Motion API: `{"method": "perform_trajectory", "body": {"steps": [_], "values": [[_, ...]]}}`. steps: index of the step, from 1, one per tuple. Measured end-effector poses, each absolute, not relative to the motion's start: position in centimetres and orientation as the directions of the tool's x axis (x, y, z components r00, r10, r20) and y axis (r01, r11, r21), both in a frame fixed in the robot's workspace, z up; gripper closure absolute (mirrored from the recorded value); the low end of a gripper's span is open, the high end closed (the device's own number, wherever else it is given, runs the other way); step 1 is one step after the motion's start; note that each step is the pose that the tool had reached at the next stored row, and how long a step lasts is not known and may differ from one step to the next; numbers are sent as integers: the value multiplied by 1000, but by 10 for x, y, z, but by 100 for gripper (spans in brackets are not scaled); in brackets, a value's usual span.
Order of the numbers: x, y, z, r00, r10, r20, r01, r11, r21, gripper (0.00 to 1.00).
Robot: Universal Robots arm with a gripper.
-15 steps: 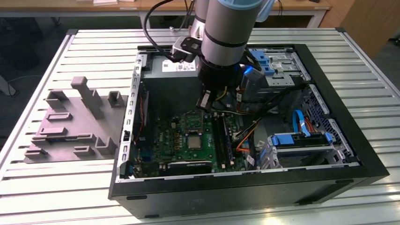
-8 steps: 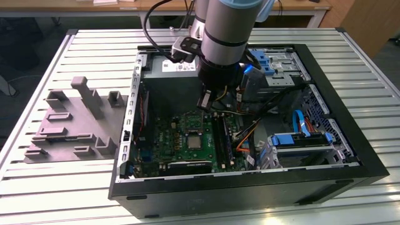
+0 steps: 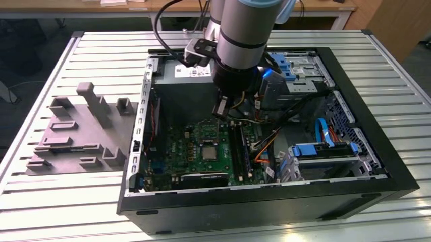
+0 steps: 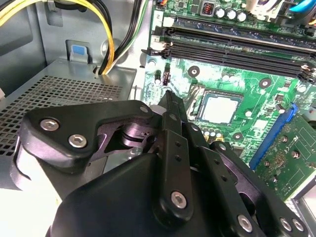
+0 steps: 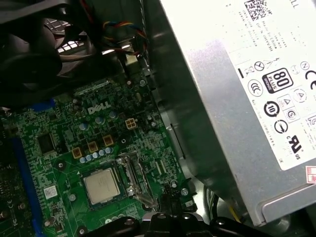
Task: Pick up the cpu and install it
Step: 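Close the cpu cover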
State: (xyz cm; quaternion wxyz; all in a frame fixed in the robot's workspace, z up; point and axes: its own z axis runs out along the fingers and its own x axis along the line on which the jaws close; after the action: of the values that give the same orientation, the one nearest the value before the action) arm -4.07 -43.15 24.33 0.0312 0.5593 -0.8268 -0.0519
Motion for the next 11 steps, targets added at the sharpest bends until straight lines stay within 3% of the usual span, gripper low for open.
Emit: {"method": "perform_trajectory", "body": {"steps": [11], "values": [[-41,-432,246,-367,-930,-6,-924,364,121,89]]}}
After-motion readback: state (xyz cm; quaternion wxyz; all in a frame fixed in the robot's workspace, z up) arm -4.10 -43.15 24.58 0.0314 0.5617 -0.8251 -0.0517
